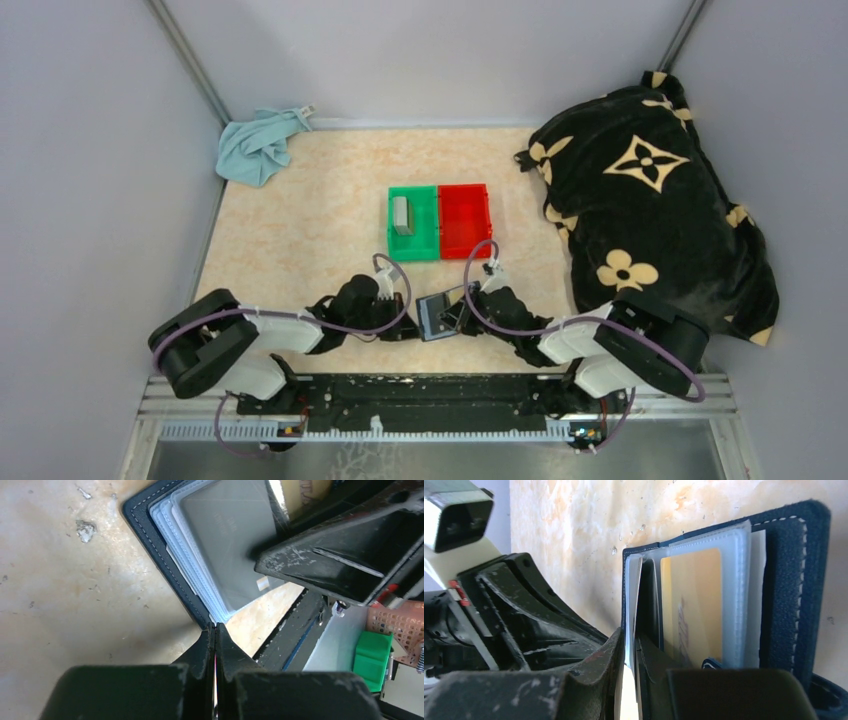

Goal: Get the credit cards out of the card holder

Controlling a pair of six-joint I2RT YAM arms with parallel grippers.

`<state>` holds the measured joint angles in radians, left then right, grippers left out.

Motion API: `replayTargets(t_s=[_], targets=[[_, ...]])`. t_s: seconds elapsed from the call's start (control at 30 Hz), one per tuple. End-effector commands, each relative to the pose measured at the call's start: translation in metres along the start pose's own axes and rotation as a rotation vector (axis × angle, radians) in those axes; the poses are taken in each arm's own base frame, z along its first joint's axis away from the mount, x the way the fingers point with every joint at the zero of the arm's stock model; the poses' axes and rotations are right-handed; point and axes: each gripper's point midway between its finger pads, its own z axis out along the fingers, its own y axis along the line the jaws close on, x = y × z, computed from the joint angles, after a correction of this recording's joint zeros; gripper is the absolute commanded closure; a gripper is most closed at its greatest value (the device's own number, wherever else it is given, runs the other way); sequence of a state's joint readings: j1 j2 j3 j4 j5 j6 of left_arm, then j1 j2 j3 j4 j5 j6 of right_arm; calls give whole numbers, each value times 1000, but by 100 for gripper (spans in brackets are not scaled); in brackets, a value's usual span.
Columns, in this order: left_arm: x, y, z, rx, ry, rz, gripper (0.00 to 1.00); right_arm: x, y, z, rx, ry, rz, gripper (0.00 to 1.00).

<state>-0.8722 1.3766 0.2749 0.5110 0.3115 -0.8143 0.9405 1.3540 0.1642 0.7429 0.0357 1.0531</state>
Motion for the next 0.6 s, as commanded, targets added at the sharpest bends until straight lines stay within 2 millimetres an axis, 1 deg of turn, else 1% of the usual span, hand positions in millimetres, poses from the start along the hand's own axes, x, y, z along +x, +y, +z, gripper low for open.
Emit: replayTargets(t_s=[0.0, 0.17, 0.4, 0.57], targets=[[-7, -1, 6, 24, -36, -8, 100, -12, 16, 6, -34, -95, 46, 86], [-4, 3, 10, 20, -32, -13, 100, -6, 19, 10, -39, -75, 43, 86], [-12, -8, 6, 49, -52, -3, 100, 2, 8, 8, -27, -61, 63, 86], [-18, -2, 10, 16, -62, 0, 100, 7, 9, 9, -36, -50, 67, 86]])
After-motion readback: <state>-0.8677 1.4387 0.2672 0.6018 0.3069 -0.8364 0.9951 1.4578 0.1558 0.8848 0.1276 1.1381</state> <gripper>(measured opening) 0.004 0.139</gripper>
